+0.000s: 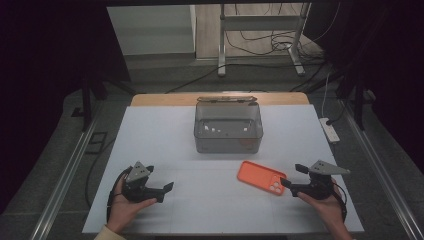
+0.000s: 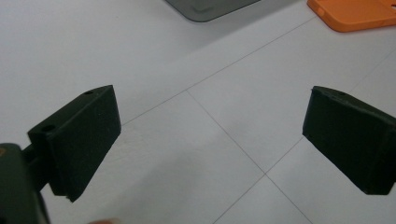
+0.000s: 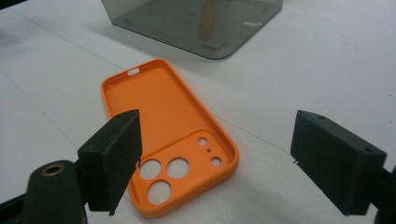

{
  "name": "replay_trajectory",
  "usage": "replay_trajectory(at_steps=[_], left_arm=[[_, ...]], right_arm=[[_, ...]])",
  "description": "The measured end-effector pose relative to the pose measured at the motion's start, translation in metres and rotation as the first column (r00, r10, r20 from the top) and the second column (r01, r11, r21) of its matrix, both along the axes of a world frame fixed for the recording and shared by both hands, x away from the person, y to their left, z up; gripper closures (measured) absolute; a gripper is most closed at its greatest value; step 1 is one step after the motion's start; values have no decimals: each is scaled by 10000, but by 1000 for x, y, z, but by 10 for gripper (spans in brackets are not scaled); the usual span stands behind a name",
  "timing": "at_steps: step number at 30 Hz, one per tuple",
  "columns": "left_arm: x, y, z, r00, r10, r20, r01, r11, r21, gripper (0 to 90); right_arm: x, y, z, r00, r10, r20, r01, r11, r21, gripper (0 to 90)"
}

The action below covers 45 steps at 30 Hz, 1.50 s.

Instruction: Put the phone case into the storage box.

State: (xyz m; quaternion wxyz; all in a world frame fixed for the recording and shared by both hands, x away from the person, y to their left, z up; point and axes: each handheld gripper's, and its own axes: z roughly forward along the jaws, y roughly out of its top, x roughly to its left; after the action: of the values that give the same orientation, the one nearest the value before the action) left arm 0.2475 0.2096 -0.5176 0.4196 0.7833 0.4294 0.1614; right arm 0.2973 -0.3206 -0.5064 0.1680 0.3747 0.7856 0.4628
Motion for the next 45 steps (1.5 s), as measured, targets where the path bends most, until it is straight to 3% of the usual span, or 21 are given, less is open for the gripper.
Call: replay_trajectory(at_steps=[22,29,36,45], left_arm=[[-6,3,-2,10000,8,-27,-8,10000,-32,45],[-3,3,-4,9998,2,-223,-2,10000,-18,46],[-6,0,-1,9999,-108,-35,108,9999,40,48],[-7,2,-2,9999,-116,-91,117,9999,101,55]], right_arm=[[1,6,1,9994,344,-25,-345,9993,-167,159],[1,5,3,9997,255,31,-255,9996,-137,159],[0,5,8,9997,227,93,-226,9997,-113,153],[5,5,10,9998,194,-60,-195,9997,-160,149]])
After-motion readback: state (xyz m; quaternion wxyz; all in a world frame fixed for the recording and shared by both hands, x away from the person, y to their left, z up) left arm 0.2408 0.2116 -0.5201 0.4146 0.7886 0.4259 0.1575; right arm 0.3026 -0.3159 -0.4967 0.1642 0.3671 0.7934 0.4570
